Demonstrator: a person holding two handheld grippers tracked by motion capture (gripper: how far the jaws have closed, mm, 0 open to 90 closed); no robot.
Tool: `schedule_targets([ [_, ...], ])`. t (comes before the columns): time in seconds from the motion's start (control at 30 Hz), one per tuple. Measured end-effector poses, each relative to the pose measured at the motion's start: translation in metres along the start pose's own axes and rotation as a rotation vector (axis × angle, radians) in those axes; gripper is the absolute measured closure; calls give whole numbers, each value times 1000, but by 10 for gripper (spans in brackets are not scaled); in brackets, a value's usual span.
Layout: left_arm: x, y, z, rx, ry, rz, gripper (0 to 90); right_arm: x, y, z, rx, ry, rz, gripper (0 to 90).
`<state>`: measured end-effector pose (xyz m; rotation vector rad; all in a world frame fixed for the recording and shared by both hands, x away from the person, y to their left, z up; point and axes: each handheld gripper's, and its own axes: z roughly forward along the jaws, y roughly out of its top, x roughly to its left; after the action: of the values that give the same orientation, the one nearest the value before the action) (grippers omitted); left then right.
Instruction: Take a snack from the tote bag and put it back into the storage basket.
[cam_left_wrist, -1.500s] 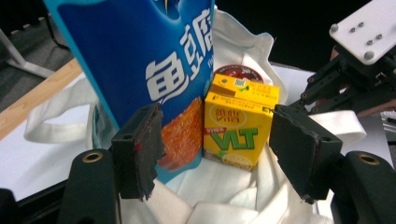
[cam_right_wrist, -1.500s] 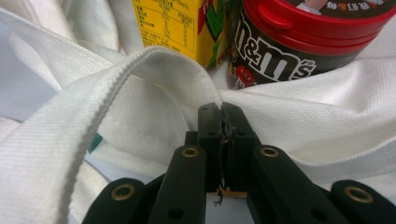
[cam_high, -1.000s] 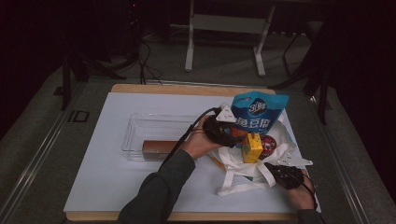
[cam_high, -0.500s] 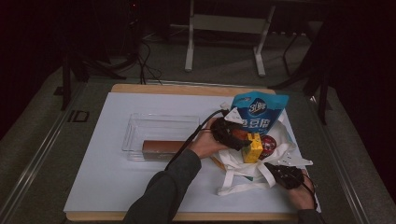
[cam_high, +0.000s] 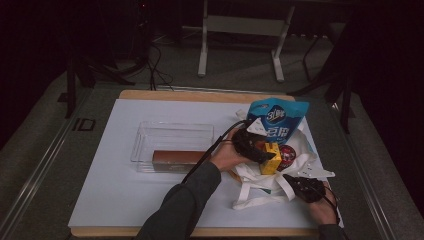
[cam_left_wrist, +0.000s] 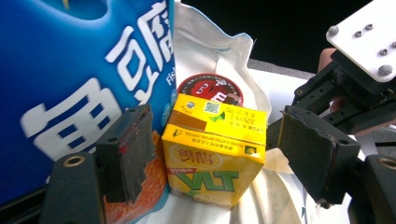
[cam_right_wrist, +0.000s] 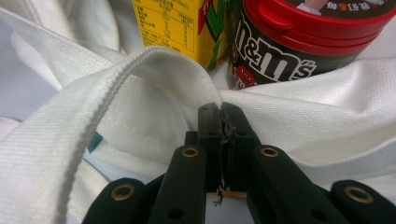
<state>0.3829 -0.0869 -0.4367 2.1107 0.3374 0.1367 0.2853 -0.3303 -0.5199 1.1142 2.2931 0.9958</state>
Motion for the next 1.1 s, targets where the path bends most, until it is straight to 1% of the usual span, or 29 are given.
schedule_targets([
  [0.2, 0, 3, 8, 37, -3, 16, 250, 0, 0, 0, 1, -1, -1, 874],
  [0.27, 0, 4, 11, 40, -8, 16, 242, 0, 0, 0, 2, -1, -3, 874],
  [0.33, -1, 5, 15, 51, -9, 25, 231, 0, 0, 0, 2, -1, -2, 874],
  [0.47, -1, 4, 24, 81, 6, 29, 224, 0, 0, 0, 1, 0, -3, 874],
  [0.73, 0, 2, 32, 91, -3, 48, 234, 0, 0, 0, 1, 2, -1, 873],
  [0.77, 0, 1, 33, 96, -10, 55, 234, 0, 0, 0, 1, 1, -1, 874],
  [0.83, 1, 1, 34, 97, -15, 52, 228, 0, 0, 0, 2, 1, -1, 874],
  [0.87, 2, 1, 34, 101, -19, 58, 228, 0, 0, 0, 3, 0, -3, 874],
  [0.97, 3, -1, 35, 94, -29, 58, 233, 0, 0, 0, 2, 0, -3, 874],
  [1.03, 3, -1, 37, 110, -29, 75, 232, 0, 0, 0, 2, 1, -2, 874],
  [1.1, 2, -2, 39, 124, -28, 84, 231, 0, 0, 0, 2, 2, -2, 874],
])
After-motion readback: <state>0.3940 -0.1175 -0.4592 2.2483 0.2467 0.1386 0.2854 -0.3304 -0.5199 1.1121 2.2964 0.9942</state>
